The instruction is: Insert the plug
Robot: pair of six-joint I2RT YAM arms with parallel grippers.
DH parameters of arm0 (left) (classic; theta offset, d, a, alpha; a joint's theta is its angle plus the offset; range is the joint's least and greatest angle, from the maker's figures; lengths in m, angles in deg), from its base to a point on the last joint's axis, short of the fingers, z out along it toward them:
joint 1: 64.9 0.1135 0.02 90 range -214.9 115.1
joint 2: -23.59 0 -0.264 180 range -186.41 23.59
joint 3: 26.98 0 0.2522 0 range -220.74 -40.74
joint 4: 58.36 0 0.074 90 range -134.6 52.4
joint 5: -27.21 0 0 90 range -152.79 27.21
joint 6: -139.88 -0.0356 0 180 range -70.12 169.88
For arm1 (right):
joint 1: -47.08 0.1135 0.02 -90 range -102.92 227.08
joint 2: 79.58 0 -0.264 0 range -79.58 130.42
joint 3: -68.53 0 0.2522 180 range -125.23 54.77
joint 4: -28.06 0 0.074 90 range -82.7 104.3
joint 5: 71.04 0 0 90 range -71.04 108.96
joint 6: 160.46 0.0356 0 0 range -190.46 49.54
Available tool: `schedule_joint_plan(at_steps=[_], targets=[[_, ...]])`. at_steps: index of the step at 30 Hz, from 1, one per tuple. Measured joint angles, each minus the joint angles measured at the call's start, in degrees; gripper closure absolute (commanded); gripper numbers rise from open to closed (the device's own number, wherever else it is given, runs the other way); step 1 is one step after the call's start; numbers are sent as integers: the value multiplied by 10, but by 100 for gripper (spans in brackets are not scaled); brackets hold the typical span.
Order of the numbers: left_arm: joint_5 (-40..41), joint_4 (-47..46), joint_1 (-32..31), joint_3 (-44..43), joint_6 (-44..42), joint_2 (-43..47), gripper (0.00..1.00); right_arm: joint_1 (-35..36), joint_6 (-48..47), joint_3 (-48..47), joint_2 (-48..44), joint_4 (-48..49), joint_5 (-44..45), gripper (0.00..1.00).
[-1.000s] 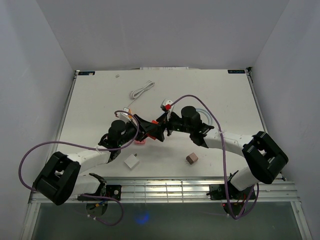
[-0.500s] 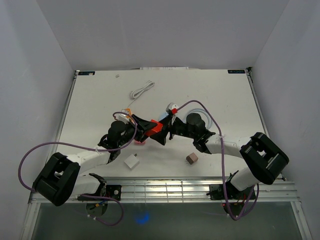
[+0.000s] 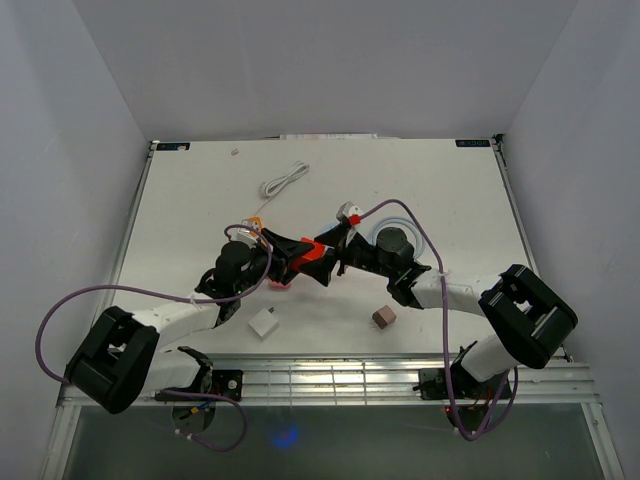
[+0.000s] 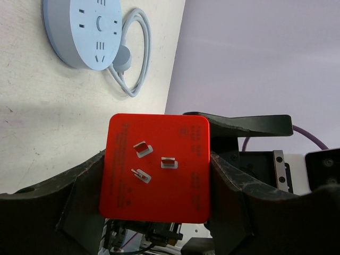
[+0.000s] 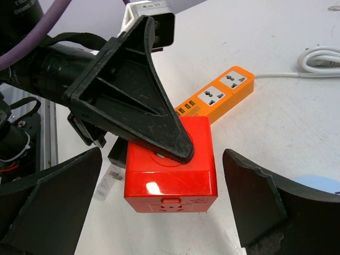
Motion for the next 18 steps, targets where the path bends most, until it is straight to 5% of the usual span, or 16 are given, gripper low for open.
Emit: schedule_joint_plan(at_steps=[18], targets=[[0, 3, 0, 0, 7, 23, 100, 0, 2, 21, 2, 13, 47, 4]])
